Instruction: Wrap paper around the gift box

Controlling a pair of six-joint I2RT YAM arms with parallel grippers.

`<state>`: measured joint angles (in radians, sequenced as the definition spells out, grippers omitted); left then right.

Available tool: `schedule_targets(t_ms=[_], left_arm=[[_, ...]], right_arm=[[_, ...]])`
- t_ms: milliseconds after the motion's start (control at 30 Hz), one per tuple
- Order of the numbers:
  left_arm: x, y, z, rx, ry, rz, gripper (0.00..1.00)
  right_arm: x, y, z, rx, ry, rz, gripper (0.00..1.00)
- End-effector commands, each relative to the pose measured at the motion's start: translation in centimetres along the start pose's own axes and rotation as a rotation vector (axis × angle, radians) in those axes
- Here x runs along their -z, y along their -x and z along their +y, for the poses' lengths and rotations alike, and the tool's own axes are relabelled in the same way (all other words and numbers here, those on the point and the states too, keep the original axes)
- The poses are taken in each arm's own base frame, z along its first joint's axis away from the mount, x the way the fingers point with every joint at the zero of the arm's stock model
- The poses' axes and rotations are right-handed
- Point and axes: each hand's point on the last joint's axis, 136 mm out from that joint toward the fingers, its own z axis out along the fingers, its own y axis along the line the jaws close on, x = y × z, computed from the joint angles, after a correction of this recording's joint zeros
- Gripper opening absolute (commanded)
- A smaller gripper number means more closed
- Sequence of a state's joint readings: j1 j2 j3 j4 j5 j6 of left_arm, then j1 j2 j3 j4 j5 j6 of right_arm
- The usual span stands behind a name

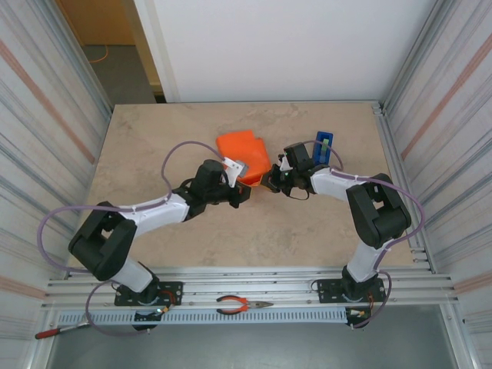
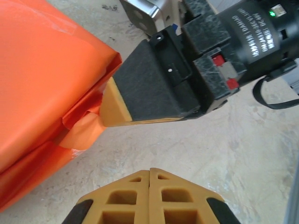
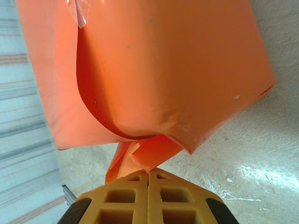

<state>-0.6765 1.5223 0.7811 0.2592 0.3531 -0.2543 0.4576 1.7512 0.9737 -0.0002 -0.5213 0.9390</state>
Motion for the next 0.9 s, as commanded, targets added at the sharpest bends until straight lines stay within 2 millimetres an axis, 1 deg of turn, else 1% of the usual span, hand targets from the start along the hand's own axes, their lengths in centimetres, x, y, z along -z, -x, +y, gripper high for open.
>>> schedule_targets(t_ms=[0,567,867], left_arm=[[-0.3,0.6,0.9,-0.052,0.044,-0.042,0.0],[-1.9,2.2,2.0,-0.111,0.083,-0.085,0.0],[-1.9,4.1,2.8,-0.124,0.097,-0.127,0.0]], right_arm=[[0.7,0.6,1.6,0.002,0.045,-0.014,0.0],[0.5,0.5,1.5,-0.001,0.045,-0.005,0.0],[0.4,0.4,1.4,-0.002,0.041,-0.004,0.0]])
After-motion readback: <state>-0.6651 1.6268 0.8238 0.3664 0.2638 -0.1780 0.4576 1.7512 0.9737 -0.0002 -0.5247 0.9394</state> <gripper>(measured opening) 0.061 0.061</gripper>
